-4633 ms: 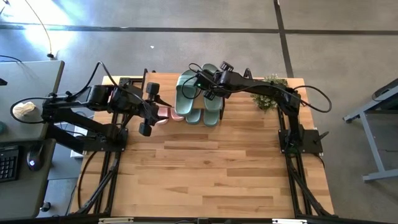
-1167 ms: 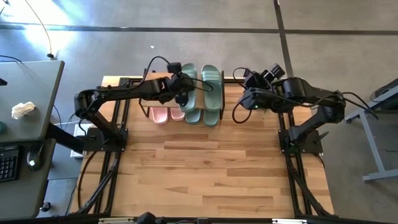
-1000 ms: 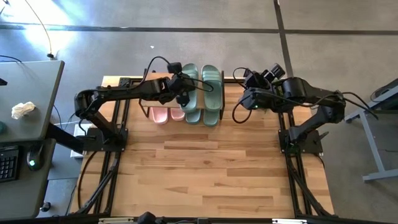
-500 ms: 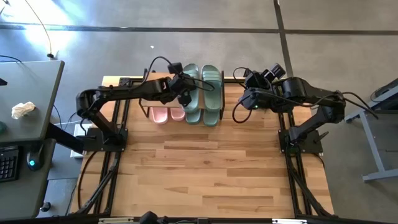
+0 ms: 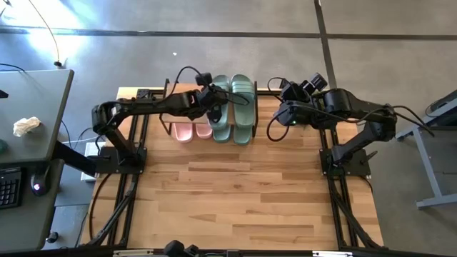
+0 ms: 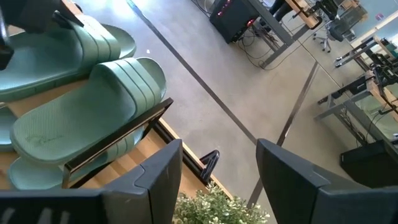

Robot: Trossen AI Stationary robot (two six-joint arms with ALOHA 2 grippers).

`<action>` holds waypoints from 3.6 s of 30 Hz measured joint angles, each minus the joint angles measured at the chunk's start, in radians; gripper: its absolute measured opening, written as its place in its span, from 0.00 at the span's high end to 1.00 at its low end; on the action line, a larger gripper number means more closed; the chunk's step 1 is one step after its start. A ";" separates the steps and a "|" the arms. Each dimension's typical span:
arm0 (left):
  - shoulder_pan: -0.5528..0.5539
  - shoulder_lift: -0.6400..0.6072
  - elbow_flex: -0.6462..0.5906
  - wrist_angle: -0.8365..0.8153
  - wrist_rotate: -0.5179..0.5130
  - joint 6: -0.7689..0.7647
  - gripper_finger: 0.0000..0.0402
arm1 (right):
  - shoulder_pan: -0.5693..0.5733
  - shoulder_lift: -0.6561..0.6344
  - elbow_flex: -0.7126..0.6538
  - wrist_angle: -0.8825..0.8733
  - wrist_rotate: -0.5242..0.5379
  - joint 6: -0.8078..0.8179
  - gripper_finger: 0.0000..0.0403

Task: Pick and place slides into the shelf
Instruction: Adjust the left blue slipper on the top shelf, then return to Home Position

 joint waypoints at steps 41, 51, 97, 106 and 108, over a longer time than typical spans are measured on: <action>0.000 0.014 0.003 0.048 0.027 0.000 0.67 | 0.000 0.000 0.000 -0.015 -0.037 -0.002 0.51; 0.000 0.001 0.012 -0.007 0.092 -0.003 0.53 | 0.000 0.000 0.000 -0.015 -0.037 -0.002 0.51; -0.204 -0.291 0.337 -0.467 0.790 -0.157 0.67 | 0.000 -0.198 0.000 -0.013 -0.406 -0.062 0.99; -0.294 -0.477 0.083 -0.332 0.786 -0.270 0.98 | 0.103 -0.326 -0.022 -0.012 -0.527 0.055 1.00; -0.322 -0.552 -0.041 -0.220 0.779 -0.316 0.97 | 0.151 -0.364 -0.088 -0.013 -0.534 0.110 1.00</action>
